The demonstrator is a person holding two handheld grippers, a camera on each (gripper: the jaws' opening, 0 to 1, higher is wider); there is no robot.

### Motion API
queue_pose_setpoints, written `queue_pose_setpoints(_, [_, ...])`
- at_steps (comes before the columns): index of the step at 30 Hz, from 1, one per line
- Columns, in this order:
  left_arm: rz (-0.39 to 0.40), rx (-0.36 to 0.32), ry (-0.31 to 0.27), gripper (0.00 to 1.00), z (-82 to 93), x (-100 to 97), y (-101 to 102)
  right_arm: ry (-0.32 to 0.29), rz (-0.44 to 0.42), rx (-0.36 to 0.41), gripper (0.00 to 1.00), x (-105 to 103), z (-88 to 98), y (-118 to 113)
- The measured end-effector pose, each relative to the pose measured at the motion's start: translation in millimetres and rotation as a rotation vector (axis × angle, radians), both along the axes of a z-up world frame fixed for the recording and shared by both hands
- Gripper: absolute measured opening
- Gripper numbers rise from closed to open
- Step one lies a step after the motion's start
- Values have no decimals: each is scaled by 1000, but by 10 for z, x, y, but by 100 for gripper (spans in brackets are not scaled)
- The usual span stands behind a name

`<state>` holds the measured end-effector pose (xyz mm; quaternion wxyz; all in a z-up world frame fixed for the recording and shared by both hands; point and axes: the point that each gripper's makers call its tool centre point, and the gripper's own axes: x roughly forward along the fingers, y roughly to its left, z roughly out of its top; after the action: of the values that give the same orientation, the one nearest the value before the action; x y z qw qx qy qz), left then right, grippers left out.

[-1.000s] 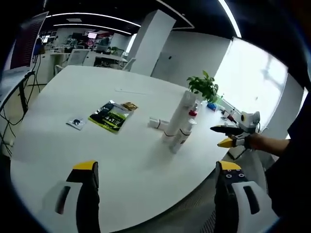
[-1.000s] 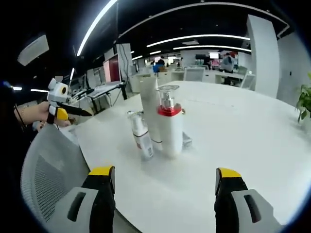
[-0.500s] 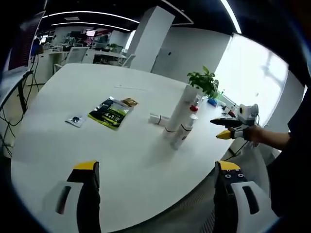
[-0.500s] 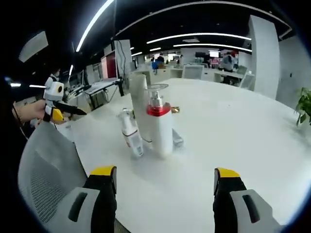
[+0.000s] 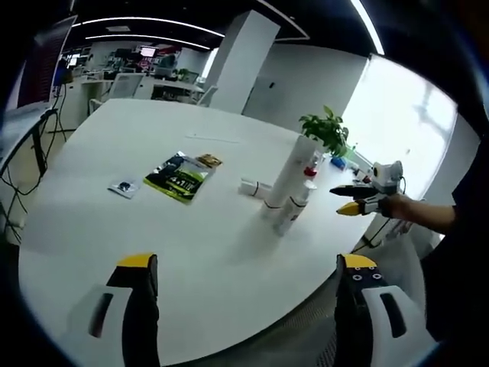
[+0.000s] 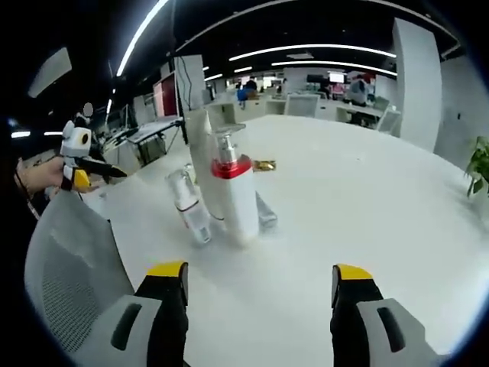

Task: Arrange the skincare products in the storage area until every visible bottle or jar stands upright without overlapping.

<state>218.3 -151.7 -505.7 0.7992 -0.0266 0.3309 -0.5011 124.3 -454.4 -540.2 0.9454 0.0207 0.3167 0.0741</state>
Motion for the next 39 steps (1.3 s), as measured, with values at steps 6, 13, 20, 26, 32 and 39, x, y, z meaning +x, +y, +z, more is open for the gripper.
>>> queue_pose_setpoints(6, [16, -3, 2, 88, 6, 19, 7, 22, 22, -28, 76, 108, -15, -172])
queue_pose_setpoints(13, [45, -31, 22, 87, 10, 67, 32, 31, 36, -48, 72, 238, -59, -321])
queue_pose_setpoints(20, [35, -12, 34, 86, -27, 48, 26, 39, 45, -62, 67, 351, -69, -431])
queue_pose_setpoints(26, [36, 0, 47, 85, -66, 61, 31, 40, 53, -73, 62, 463, -48, -537])
queue_pose_setpoints(32, [38, 4, 58, 85, -76, 58, 33, 48, 59, -80, 60, 594, -81, -660])
queue_pose_setpoints(39, [36, 14, 72, 84, -130, 55, 3, 58, 70, -89, 58, 768, -102, -737])
